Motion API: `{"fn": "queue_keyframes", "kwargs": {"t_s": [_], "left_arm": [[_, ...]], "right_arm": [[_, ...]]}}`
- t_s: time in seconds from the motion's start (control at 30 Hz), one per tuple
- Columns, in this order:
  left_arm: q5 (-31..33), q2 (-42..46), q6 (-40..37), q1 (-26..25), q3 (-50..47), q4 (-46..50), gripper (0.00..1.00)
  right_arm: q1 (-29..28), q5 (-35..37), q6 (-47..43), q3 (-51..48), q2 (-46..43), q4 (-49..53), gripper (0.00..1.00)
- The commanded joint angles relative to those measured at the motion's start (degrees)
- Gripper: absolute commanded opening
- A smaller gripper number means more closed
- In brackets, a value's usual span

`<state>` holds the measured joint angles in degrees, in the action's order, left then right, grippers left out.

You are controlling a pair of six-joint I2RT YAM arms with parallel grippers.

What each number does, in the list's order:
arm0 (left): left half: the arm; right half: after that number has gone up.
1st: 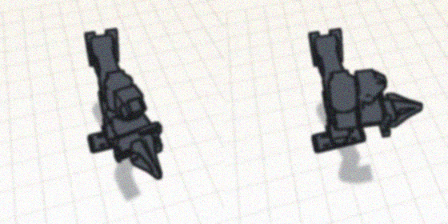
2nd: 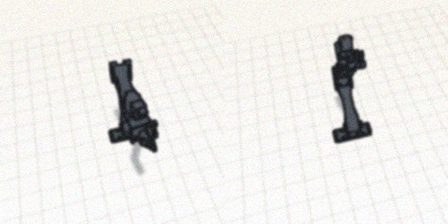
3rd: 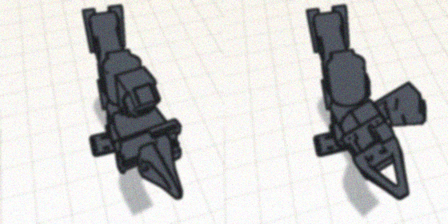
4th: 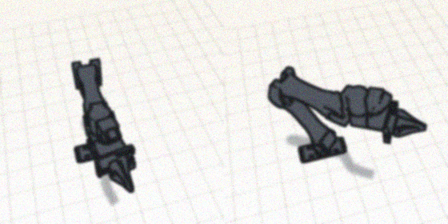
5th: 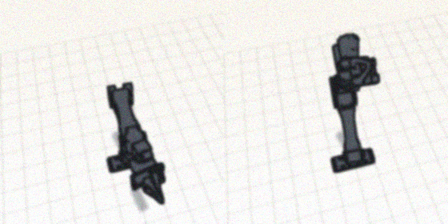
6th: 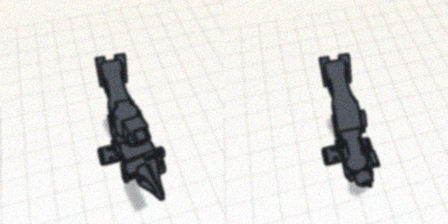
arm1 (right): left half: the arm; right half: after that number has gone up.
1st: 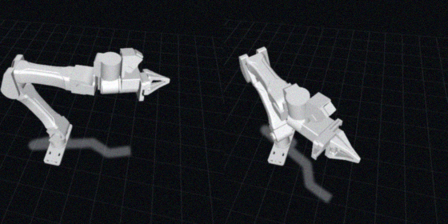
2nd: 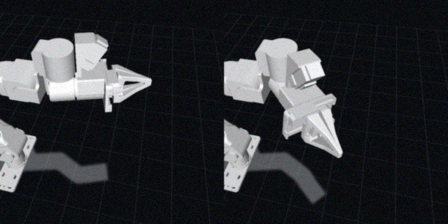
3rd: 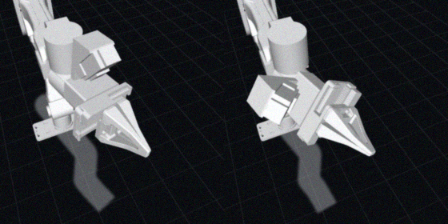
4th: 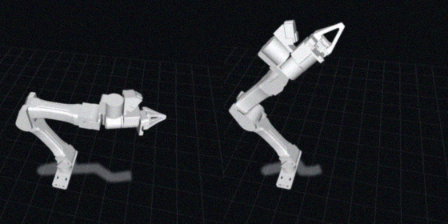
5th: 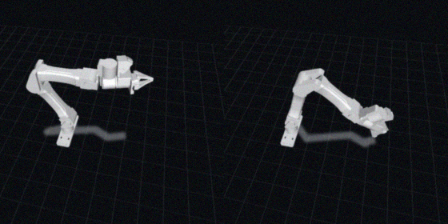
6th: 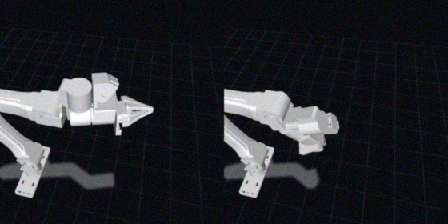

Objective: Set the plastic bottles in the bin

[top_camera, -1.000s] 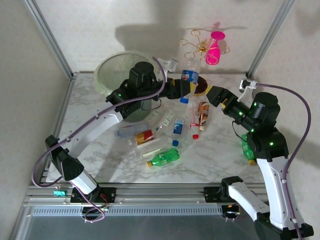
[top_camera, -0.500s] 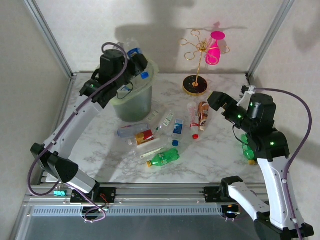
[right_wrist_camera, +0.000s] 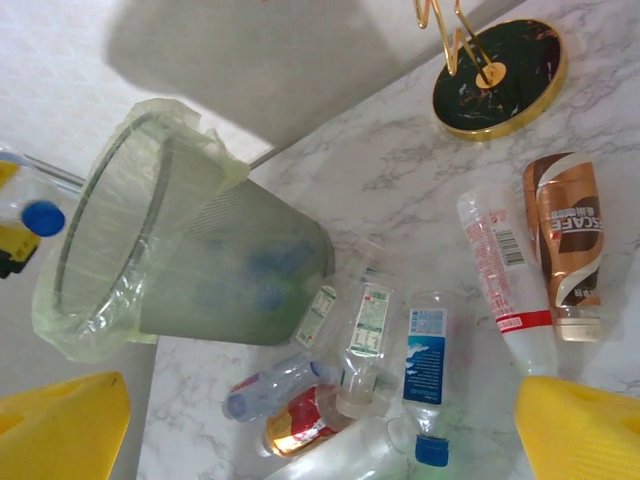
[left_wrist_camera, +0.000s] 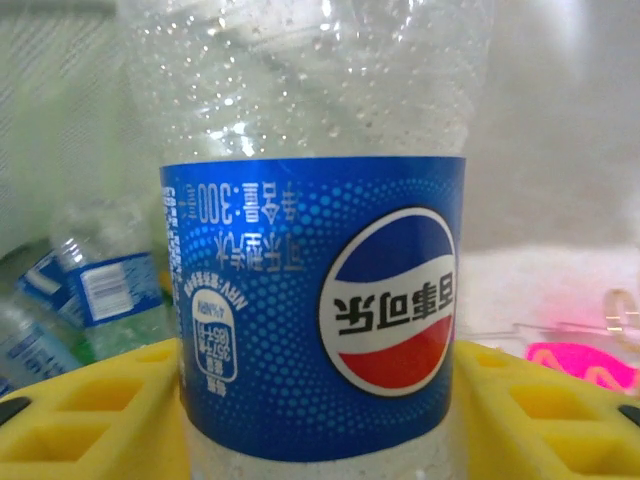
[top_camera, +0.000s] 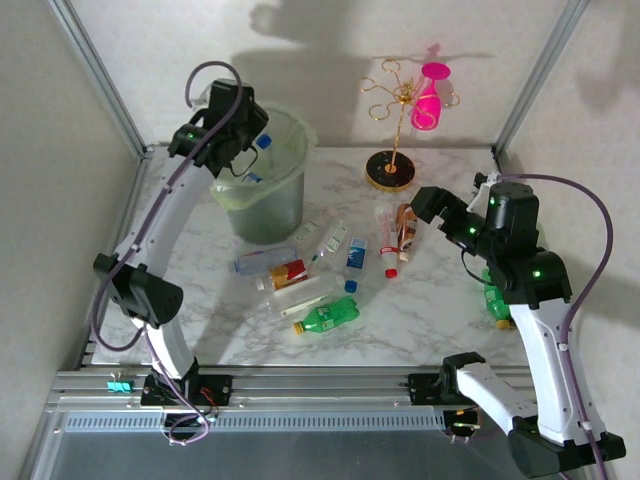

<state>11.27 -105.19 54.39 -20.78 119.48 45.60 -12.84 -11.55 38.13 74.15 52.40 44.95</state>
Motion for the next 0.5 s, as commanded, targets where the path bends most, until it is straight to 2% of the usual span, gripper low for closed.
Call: {"fn": "queue_keyframes", "kwargs": {"t_s": [0.0,0.17,0.3,0.37,0.47], "left_arm": [[2.2,-1.8,2.7,0.2,1.7,5.1,0.35],[0.9,-4.4,4.6,0.6,2.1,5.8,0.35],[-1.5,-5.1,6.1,0.4,-1.8,4.9,0.36],[-3.1,-5.4,6.2,0.4,-3.8,3.7,0.38],[-4.5,-6.6,5.6,0.4,-3.6,3.9,0.49]], "right_arm": [[-0.1,1.4,-0.1,-0.4,0.2,0.9,0.99],[-0.2,1.7,0.4,-0.6,0.9,1.2,0.99],[-0.1,2.1,0.7,-1.5,0.7,1.1,0.99],[-0.1,2.1,0.8,-1.9,0.5,0.9,0.99],[-0.2,1.9,0.8,-2.2,0.3,0.5,0.99]]}}
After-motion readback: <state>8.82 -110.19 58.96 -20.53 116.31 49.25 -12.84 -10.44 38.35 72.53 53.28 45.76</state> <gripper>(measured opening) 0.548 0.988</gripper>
